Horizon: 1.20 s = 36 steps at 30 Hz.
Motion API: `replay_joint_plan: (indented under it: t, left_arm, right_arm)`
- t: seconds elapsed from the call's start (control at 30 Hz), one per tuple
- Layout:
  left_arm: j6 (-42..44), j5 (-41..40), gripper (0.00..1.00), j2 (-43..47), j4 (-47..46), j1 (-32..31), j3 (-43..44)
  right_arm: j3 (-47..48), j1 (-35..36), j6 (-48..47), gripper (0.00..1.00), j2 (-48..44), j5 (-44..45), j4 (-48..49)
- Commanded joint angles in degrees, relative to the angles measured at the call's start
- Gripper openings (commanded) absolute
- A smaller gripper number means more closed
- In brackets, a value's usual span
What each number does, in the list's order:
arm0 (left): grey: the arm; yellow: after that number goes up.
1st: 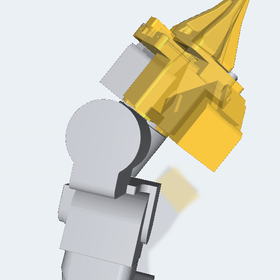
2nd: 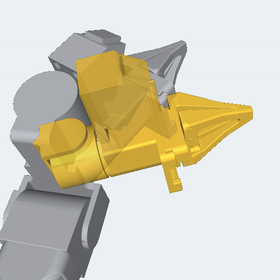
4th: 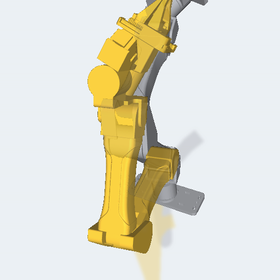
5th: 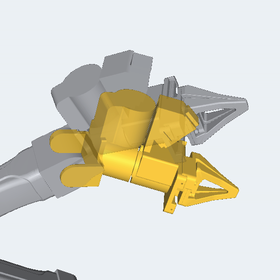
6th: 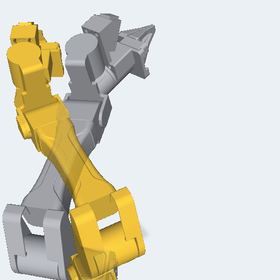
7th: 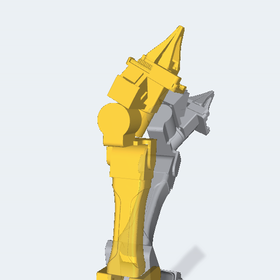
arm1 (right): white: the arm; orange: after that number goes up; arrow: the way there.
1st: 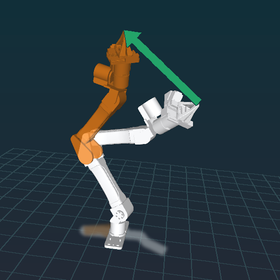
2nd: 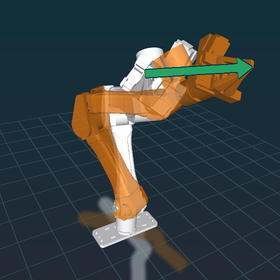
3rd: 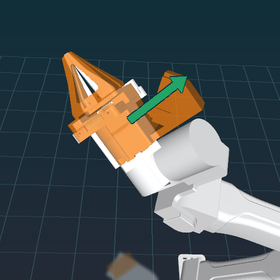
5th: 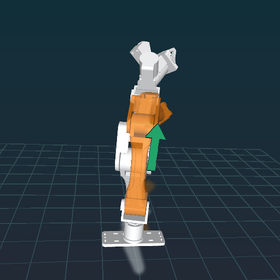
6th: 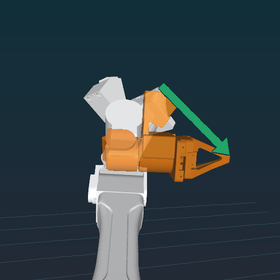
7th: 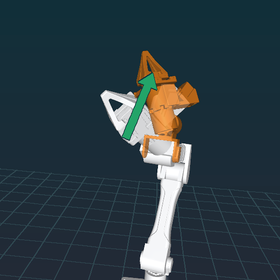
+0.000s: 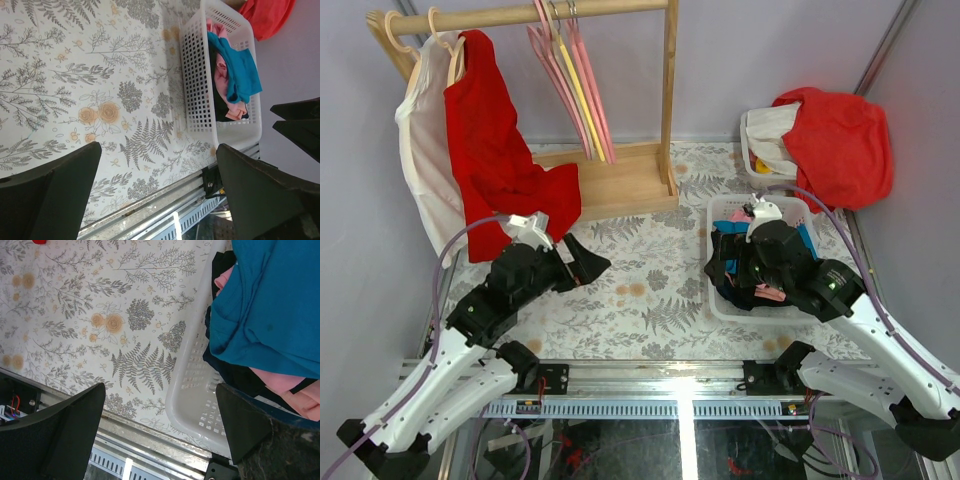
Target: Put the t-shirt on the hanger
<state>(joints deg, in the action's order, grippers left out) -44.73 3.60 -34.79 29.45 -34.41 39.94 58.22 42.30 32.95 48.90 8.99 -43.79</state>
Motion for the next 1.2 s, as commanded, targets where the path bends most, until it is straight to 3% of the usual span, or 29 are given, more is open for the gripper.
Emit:
replay_joint_plan:
  t: [0.0,0.3,0.57,0.83,1.17]
  left_arm:
    - [1.3,-2.0,1.00,0.0,1.4,-0.2,3.0]
    - [1.8,-5.1,1.00,0.0,7.8,-0.2,6.0]
    - [3.4,-7.9,1.00,-3.5,13.2,-0.2,11.4]
    - [0.5,-4.7,1.00,-4.3,10.0,-0.1,9.1]
    - [-0.7,-0.7,1.00,-4.1,11.5,-0.2,10.6]
  right_arm:
    - [2.2,-0.3,-2.9,0.99,0.3,-0.1,2.6]
    - [-2.1,-0.3,-4.0,0.99,1.3,-2.1,5.1]
    - [0.9,-0.3,-6.6,0.99,2.1,-3.9,3.2]
    - [3.1,-0.3,-6.5,0.99,1.2,-6.3,-3.7]
    - [-0.7,-0.3,-3.4,0.99,-5.0,-8.9,-4.4]
